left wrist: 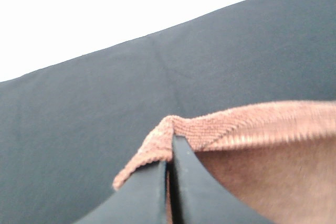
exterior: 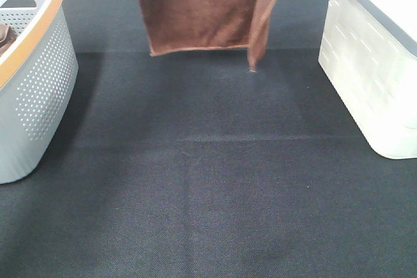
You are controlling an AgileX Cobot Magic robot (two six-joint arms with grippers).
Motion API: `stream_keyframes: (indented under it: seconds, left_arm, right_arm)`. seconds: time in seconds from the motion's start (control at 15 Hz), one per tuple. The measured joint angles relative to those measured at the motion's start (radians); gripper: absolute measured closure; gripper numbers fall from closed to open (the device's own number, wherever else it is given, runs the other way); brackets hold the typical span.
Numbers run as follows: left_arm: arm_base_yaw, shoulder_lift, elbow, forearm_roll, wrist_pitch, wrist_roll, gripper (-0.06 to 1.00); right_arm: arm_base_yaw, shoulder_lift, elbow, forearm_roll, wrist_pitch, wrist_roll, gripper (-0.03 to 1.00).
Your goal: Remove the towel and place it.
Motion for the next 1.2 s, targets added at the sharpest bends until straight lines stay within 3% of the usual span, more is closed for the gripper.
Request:
stream_keyframes:
  seconds: [0.13, 0.27, 0.47, 0.53, 0.6, 0.67, 0.73, 0.87, 1.07, 1.2]
  left_arm:
    - [-0.009, 0.051, 0.0, 0.043, -0.019, 0.0, 0.94]
    - [-0.016, 0.091, 0.0, 0.022, 0.043, -0.009, 0.94]
    - [-0.026, 0.097, 0.0, -0.103, 0.324, -0.018, 0.94]
    - [-0.026, 0.097, 0.0, -0.103, 0.324, -0.018, 0.94]
    - [-0.028, 0.097, 0.0, -0.142, 0.406, -0.019, 0.94]
    - [-0.028, 0.096, 0.0, -0.226, 0.585, -0.012, 0.94]
    - [-0.028, 0.096, 0.0, -0.226, 0.585, -0.012, 0.94]
    - [-0.028, 0.096, 0.0, -0.259, 0.663, 0.014, 0.94]
    - [-0.024, 0.093, 0.006, -0.285, 0.691, 0.023, 0.94]
    - [-0.023, 0.074, 0.098, -0.317, 0.696, 0.039, 0.94]
  right_arm:
    - [-0.015, 0.065, -0.051, 0.002, 0.108, -0.002, 0.97]
    - [-0.011, 0.098, -0.058, 0.02, 0.216, -0.009, 0.97]
    - [0.005, 0.098, -0.063, 0.081, 0.371, -0.011, 0.97]
    - [0.005, 0.098, -0.063, 0.081, 0.371, -0.011, 0.97]
    - [0.008, 0.098, -0.063, 0.129, 0.445, -0.014, 0.97]
    - [0.008, 0.098, -0.063, 0.205, 0.551, -0.017, 0.97]
    - [0.008, 0.098, -0.063, 0.205, 0.551, -0.017, 0.97]
    - [0.008, 0.098, -0.063, 0.279, 0.662, -0.037, 0.97]
    - [0.008, 0.098, -0.063, 0.349, 0.8, -0.07, 0.97]
    - [0.007, 0.098, -0.063, 0.395, 0.888, -0.07, 0.97]
